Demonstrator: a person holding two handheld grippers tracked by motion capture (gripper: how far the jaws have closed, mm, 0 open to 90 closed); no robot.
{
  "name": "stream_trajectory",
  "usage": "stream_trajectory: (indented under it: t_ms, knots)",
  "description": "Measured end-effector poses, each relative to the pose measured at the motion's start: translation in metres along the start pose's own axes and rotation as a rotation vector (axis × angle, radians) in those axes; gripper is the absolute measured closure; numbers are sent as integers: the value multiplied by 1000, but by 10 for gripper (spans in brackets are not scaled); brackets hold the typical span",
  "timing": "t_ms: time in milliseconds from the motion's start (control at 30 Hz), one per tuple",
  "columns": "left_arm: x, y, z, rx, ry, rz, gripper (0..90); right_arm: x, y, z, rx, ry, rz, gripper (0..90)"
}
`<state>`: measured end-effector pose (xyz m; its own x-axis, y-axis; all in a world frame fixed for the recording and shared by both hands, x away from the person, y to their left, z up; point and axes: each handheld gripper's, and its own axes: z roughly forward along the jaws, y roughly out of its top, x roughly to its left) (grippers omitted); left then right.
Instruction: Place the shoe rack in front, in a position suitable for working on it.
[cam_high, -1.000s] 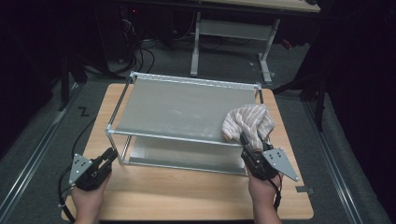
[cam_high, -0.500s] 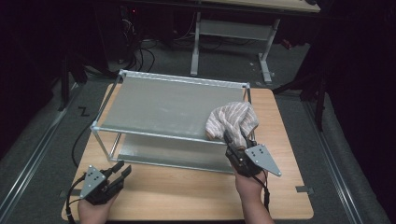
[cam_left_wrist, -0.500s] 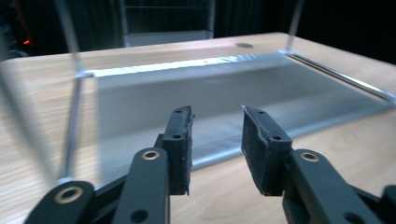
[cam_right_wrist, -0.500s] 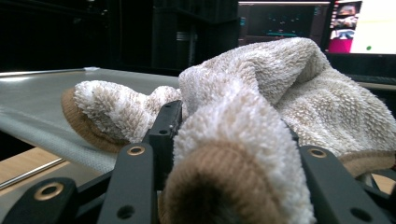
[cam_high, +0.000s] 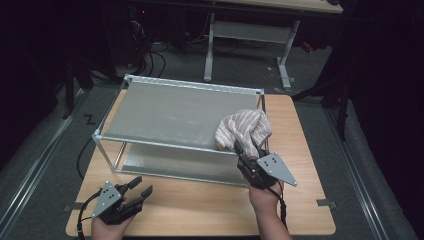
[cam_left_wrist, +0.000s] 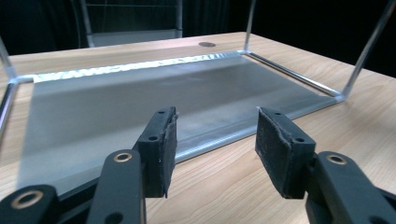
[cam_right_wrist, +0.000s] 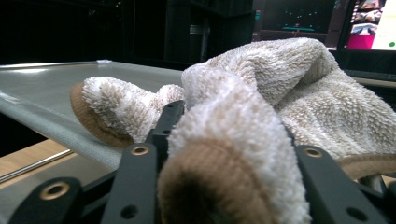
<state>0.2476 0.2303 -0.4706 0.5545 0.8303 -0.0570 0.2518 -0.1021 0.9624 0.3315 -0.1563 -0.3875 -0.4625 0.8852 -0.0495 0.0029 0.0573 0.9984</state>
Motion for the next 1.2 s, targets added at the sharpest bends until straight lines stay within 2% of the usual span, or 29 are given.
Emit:
stream_trajectory:
  t_ms: [133, 200, 300, 467, 933, 1067, 1200]
  knots:
    - [-8, 3, 5, 3, -9, 50, 446, -1, 6, -4, 4, 9, -7, 653]
    - [-11, 4, 8, 6, 0, 64, 422, -3, 12, -12, -39, 10, -13, 659]
    - [-13, 5, 12, 10, -2, 61, 415, -7, 25, -27, -82, -8, -15, 659]
    - [-15, 6, 20, 15, -25, 62, 417, -23, 43, -54, -142, -60, -10, 658]
    - [-25, 11, 48, 14, -115, 73, 425, -68, 68, -119, -209, -233, 8, 654]
    - [-28, 12, 53, 3, -139, 76, 425, -73, 66, -135, -197, -272, 5, 652]
    - [-33, 14, 58, -9, -157, 80, 425, -78, 46, -143, -152, -298, 21, 650]
